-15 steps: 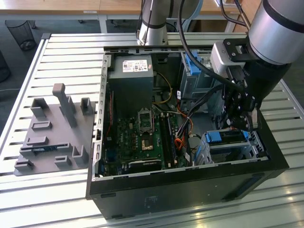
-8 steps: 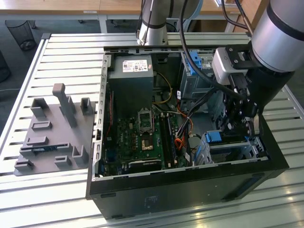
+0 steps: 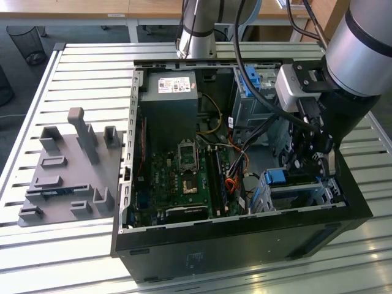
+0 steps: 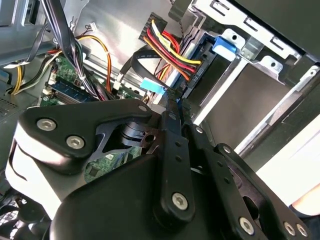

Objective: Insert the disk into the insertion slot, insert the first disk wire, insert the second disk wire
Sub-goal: 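Insert the second disk wire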

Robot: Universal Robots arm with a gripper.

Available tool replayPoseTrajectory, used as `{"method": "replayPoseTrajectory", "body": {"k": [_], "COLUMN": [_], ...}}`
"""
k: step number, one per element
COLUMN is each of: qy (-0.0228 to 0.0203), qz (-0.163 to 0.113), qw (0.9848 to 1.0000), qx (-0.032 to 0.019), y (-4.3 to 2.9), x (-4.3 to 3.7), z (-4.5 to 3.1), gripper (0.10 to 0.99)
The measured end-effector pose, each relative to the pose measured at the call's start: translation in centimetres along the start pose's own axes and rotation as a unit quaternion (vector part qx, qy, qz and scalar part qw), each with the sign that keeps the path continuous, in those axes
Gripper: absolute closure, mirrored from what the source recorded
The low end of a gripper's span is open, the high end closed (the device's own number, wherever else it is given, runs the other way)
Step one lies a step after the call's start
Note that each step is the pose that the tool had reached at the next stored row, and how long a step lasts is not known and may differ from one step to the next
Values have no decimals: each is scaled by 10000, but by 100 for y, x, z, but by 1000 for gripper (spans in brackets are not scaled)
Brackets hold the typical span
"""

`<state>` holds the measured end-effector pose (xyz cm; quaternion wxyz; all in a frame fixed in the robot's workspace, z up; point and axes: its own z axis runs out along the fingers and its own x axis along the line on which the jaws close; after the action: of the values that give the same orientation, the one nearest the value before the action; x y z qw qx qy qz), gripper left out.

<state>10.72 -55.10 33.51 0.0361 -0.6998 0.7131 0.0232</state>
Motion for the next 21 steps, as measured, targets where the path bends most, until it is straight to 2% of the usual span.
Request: {"method": "replayPoseTrajectory", "body": {"k": [7,21], "qy": [-3,-2], "qz": [-120,-125], "qw": [9999,9999], "qx": [-10,-10], "y": [-3,-23], "x": [13,27], "z": [15,18], "gripper": [937,937]}}
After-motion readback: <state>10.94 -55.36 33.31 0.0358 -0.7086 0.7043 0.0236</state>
